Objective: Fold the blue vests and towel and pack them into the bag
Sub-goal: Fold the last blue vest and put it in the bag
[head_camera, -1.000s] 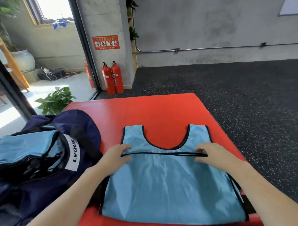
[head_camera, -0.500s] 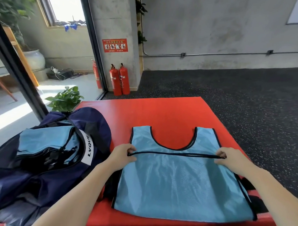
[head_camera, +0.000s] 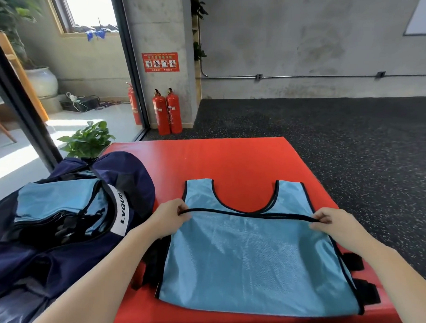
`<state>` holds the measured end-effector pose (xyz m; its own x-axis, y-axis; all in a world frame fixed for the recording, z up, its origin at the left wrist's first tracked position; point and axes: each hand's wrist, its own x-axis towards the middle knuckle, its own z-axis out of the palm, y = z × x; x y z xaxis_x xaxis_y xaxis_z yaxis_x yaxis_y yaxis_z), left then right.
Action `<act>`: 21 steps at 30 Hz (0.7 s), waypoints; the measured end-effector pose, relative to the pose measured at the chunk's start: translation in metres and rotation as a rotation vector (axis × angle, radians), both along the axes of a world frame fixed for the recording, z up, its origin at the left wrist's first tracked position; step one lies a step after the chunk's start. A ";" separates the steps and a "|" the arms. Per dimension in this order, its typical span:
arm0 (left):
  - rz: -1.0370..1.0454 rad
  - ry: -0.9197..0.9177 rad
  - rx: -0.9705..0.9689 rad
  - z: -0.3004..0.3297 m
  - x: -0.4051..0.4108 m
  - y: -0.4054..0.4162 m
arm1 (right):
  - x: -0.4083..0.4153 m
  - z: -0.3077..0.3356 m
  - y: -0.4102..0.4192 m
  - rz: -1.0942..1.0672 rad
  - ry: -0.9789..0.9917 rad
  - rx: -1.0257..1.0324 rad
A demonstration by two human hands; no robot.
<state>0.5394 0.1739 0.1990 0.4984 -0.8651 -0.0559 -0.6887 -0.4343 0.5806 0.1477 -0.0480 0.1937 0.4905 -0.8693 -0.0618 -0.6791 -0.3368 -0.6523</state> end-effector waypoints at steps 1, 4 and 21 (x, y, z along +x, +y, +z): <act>-0.010 0.064 0.001 0.003 0.001 0.003 | -0.001 0.004 0.001 0.008 -0.024 0.008; -0.089 0.253 0.054 0.016 0.011 0.013 | -0.003 0.019 0.001 0.014 -0.090 0.027; 0.202 0.086 -0.109 -0.018 0.018 -0.062 | 0.049 -0.025 -0.075 -0.115 -0.058 -0.089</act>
